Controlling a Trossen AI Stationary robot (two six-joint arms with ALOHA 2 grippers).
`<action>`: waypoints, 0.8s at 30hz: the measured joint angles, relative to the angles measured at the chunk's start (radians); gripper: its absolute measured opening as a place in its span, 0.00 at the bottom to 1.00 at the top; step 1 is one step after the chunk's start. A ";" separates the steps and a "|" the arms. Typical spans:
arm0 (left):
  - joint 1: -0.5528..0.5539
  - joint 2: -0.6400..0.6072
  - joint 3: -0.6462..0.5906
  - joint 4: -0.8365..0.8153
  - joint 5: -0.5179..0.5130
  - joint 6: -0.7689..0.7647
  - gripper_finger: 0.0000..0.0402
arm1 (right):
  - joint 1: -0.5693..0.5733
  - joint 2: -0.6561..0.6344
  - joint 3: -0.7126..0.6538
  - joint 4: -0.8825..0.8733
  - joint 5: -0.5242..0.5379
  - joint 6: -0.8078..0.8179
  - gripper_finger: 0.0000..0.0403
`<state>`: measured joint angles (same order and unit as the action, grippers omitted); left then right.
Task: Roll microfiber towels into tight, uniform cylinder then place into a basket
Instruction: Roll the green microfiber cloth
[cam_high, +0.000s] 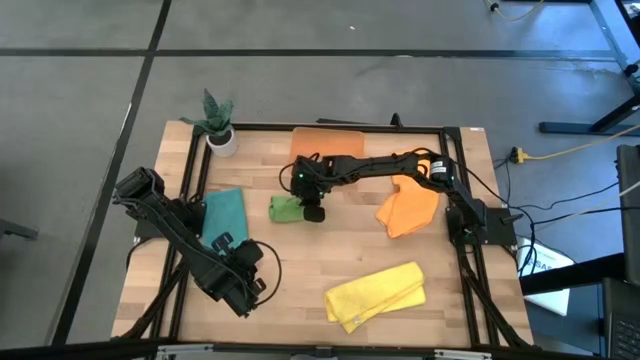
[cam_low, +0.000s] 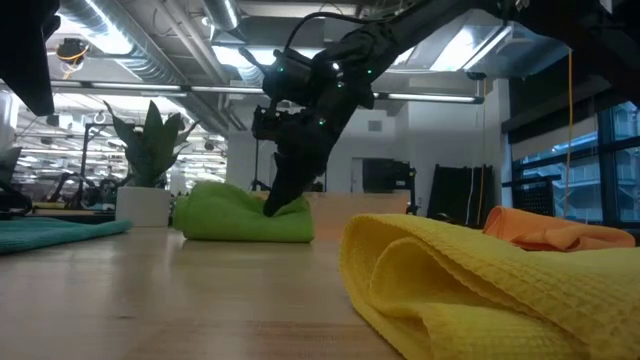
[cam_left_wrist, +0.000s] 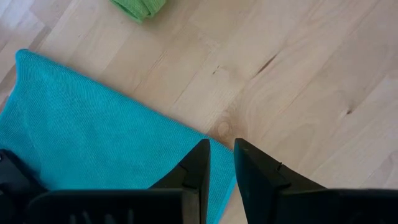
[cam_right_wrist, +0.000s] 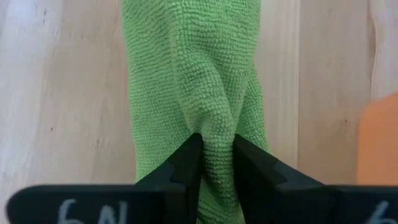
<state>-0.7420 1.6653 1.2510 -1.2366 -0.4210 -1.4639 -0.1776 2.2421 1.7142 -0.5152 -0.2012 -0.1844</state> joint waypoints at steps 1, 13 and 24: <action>0.000 0.000 0.000 0.000 0.000 0.000 0.16 | 0.000 0.000 0.000 0.000 0.000 0.000 0.21; 0.000 0.000 0.000 0.000 0.000 0.000 0.16 | 0.000 -0.001 0.000 0.013 0.002 -0.007 0.28; 0.000 0.000 0.000 0.000 0.000 0.000 0.16 | -0.003 -0.002 0.090 -0.080 0.009 -0.029 0.43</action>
<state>-0.7418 1.6653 1.2510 -1.2369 -0.4210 -1.4643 -0.1810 2.2406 1.8043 -0.5952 -0.1926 -0.2135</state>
